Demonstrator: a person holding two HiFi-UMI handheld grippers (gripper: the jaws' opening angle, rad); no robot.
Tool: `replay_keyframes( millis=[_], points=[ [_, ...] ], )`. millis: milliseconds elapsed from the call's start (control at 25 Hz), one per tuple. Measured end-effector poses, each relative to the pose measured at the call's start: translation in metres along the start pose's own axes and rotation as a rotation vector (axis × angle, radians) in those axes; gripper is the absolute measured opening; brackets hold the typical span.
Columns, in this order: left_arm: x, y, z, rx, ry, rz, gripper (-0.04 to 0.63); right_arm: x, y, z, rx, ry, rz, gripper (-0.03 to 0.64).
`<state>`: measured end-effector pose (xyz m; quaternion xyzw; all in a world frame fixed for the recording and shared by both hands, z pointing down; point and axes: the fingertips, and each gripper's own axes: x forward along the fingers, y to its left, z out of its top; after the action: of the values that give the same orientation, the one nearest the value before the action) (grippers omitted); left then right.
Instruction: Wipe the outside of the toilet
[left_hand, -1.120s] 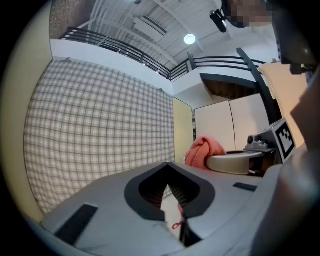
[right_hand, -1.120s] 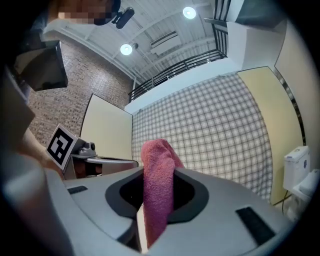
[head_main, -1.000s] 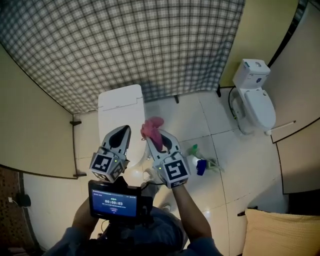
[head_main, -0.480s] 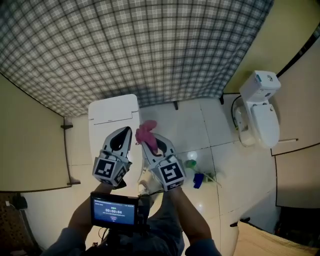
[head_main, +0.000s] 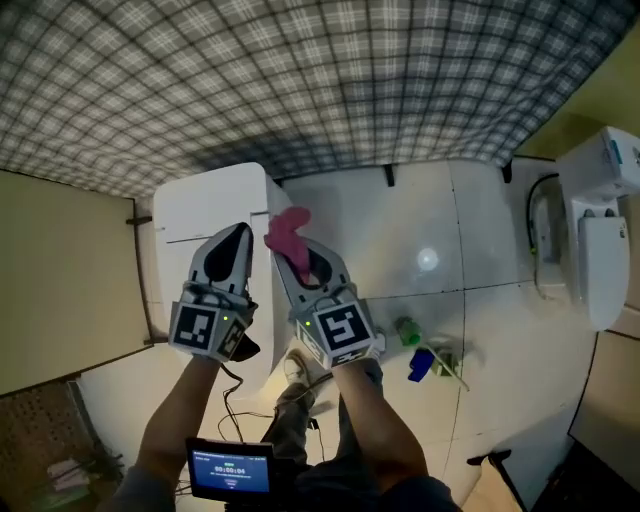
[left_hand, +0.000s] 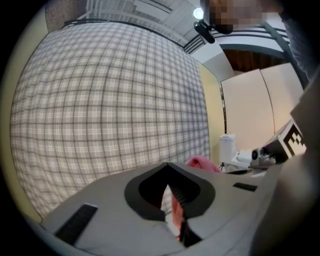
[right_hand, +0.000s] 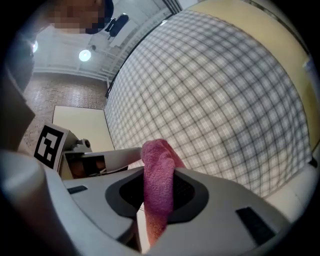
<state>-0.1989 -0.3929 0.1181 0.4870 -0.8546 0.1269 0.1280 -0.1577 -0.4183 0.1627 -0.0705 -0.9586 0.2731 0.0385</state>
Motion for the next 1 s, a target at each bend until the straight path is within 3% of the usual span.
replay_keyframes(
  millis=[240, 400, 520, 680, 1000],
  points=[
    [0.052, 0.019, -0.047, 0.194, -0.008, -0.032, 0.012, 0.055, -0.047, -0.079, 0.044, -0.016, 0.012, 0.083],
    [0.082, 0.037, -0.069, 0.294, -0.06, 0.033, 0.012, 0.107, -0.07, -0.139, 0.019, -0.018, 0.097, 0.083],
    [0.101, 0.044, -0.071, 0.306, -0.132, 0.067, 0.012, 0.143, -0.093, -0.172, 0.019, -0.031, 0.11, 0.083],
    [0.114, 0.027, -0.082, 0.34, -0.19, 0.022, 0.012, 0.167, -0.119, -0.195, 0.058, -0.056, 0.094, 0.083],
    [0.087, 0.012, -0.134, 0.324, -0.103, 0.026, 0.012, 0.12, -0.082, -0.238, 0.056, 0.006, 0.165, 0.083]
  ],
)
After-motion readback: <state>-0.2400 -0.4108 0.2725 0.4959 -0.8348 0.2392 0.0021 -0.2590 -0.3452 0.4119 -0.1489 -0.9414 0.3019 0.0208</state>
